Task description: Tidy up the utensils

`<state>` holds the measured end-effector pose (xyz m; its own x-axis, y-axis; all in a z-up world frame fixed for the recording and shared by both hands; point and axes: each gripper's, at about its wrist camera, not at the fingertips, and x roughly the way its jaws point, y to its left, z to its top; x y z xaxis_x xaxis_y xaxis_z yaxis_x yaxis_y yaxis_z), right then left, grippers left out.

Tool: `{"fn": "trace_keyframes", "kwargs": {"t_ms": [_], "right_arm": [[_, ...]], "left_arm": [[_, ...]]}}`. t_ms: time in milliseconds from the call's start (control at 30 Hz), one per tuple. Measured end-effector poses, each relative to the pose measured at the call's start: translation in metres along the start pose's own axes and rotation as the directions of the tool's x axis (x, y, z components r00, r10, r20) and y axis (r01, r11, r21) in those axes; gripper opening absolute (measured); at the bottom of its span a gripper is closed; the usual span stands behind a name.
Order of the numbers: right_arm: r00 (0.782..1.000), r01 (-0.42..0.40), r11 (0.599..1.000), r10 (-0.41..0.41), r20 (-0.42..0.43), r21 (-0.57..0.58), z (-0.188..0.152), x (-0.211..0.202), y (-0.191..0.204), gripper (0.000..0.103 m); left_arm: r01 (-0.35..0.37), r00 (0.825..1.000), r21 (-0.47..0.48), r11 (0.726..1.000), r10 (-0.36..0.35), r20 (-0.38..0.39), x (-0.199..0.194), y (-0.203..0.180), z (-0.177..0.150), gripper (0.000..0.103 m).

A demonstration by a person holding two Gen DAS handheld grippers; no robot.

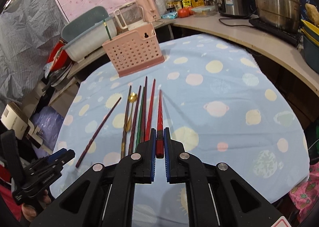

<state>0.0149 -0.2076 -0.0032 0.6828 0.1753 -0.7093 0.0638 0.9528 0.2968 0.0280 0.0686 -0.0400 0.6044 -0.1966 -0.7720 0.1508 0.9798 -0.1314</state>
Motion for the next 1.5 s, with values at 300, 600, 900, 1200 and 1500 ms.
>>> {"fn": "trace_keyframes", "kwargs": {"t_ms": [300,600,900,1200,1500], "right_arm": [[0.999,0.003,1.000,-0.003,-0.041,0.001,-0.011,0.011,0.003,0.007],[0.999,0.009,1.000,-0.009,-0.051,-0.005,-0.011,0.015,0.005,0.007],[1.000,0.001,1.000,-0.001,-0.016,-0.007,-0.003,0.003,0.007,0.007],[0.993,-0.018,1.000,0.021,0.114,-0.025,0.039,-0.028,0.011,0.007],[0.971,-0.023,0.998,0.038,0.237,-0.065,0.097,-0.045,0.020,0.007]], "left_arm": [[-0.018,0.998,-0.017,1.000,0.017,-0.067,0.031,0.018,-0.016,0.036],[-0.008,0.999,-0.020,1.000,0.007,-0.052,0.033,0.020,-0.017,0.011],[0.024,1.000,-0.010,1.000,-0.024,-0.015,0.007,0.008,-0.005,0.007],[0.056,0.986,0.004,0.998,-0.056,0.160,-0.052,-0.009,0.057,0.007],[0.069,0.953,0.051,0.996,-0.081,0.290,-0.074,-0.033,0.129,0.007]]}}
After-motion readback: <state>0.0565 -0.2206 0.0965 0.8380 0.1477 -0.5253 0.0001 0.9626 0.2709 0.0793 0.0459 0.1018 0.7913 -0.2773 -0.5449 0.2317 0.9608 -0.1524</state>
